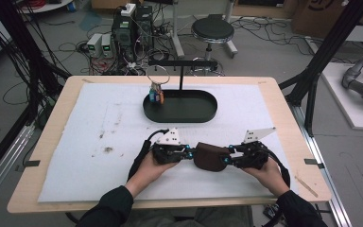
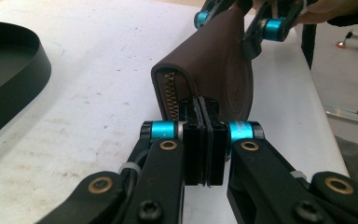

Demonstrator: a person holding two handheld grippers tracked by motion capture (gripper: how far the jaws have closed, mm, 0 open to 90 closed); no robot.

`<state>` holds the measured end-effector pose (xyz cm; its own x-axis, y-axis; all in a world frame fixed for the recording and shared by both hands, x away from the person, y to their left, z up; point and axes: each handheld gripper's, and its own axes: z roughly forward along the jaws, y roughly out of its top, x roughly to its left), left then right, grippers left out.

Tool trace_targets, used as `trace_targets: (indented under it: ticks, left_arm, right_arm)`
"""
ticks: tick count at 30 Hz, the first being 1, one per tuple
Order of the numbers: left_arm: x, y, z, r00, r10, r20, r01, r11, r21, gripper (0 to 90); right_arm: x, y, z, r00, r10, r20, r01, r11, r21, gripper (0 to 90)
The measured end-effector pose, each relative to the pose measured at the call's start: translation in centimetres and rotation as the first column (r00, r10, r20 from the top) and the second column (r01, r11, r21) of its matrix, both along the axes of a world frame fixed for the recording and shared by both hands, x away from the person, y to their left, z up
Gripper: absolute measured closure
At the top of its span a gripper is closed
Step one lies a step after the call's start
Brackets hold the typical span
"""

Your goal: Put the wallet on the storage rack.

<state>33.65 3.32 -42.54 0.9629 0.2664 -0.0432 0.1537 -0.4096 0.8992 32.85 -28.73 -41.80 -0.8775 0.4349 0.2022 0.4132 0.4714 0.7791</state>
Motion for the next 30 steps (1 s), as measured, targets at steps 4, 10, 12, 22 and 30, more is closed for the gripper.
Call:
trace_targets:
  ticks: [4,10,12,22,30]
  left_arm:
    - [-0.1,0.3,0.0,1.0000,0.003,0.009,-0.003,0.9999,0.016,87.5]
    - [-0.2,0.8,0.4,0.9999,0.004,-0.009,-0.005,0.9999,-0.010,61.0]
    - [0.0,1.0,0.6,0.9994,-0.022,-0.027,0.022,0.9992,-0.032,51.7]
    - [-0.3,0.8,1.2,0.9917,-0.123,-0.039,0.118,0.9879,-0.100,44.9]
    - [-0.6,0.9,1.4,0.9834,-0.179,-0.026,0.175,0.9773,-0.119,58.9]
  right_arm:
    - [0.2,-0.2,0.1,0.9991,0.042,-0.001,-0.042,0.999,0.025,66.8]
    - [0.0,-0.2,0.4,0.9958,0.087,0.030,-0.088,0.995,0.038,69.7]
    - [0.0,-0.3,0.7,0.9941,0.097,0.049,-0.099,0.994,0.050,69.7]
    - [-0.6,0.3,2.4,0.9757,0.202,0.084,-0.209,0.974,0.086,69.7]
    - [-0.5,0.6,2.8,0.9648,0.249,0.086,-0.256,0.963,0.089,69.5]
